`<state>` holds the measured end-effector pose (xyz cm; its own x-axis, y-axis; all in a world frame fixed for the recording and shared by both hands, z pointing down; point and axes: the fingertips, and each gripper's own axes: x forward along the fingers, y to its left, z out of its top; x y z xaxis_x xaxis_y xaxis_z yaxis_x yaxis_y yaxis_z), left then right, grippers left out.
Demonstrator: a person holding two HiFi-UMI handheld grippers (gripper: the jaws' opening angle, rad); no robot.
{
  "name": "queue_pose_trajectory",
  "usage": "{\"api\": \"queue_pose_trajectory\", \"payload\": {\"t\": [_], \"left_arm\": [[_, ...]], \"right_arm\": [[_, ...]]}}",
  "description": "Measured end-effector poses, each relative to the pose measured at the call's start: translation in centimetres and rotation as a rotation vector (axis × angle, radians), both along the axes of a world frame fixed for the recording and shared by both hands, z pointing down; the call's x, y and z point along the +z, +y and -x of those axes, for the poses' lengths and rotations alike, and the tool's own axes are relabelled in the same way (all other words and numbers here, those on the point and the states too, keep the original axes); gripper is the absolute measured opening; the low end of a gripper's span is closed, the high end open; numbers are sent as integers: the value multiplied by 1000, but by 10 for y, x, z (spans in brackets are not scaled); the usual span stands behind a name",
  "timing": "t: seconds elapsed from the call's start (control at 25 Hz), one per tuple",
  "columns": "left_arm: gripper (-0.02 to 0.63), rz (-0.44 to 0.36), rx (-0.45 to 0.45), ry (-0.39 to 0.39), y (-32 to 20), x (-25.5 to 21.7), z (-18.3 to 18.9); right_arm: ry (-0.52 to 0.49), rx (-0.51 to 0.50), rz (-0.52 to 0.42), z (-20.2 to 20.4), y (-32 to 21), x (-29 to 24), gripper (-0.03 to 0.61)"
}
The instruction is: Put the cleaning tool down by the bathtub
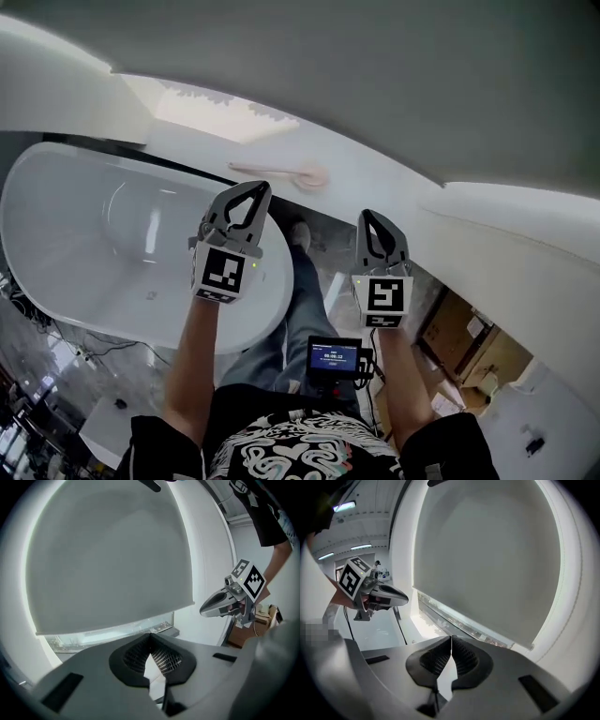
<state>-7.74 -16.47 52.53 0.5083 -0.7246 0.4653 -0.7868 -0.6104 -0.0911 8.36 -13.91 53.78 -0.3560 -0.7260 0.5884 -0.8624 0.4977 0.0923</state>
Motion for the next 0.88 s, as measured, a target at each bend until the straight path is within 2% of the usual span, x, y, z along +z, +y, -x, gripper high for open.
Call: {"api": "queue_pose_trajectory", "payload": {"t": [0.2,0.36,0.52,0.68,0.88], "left_arm": [[17,-83,-48,44,6,-61,17],[17,-177,-58,53,19,-110,23],[17,-222,-97,71,43,-156,30],[17,-290,-163,108,69,-200,42],[17,-335,-164,123,94,-238,40]], "right_arm": [[31,-15,-100,7,10,-67,28],[54,30,-184,-5,26,-117,28],[23,94,-251,-18,45,-162,28],[-18,108,-279,-19,68,-197,28],[-68,141,-307,-24,95,-233,28]]}}
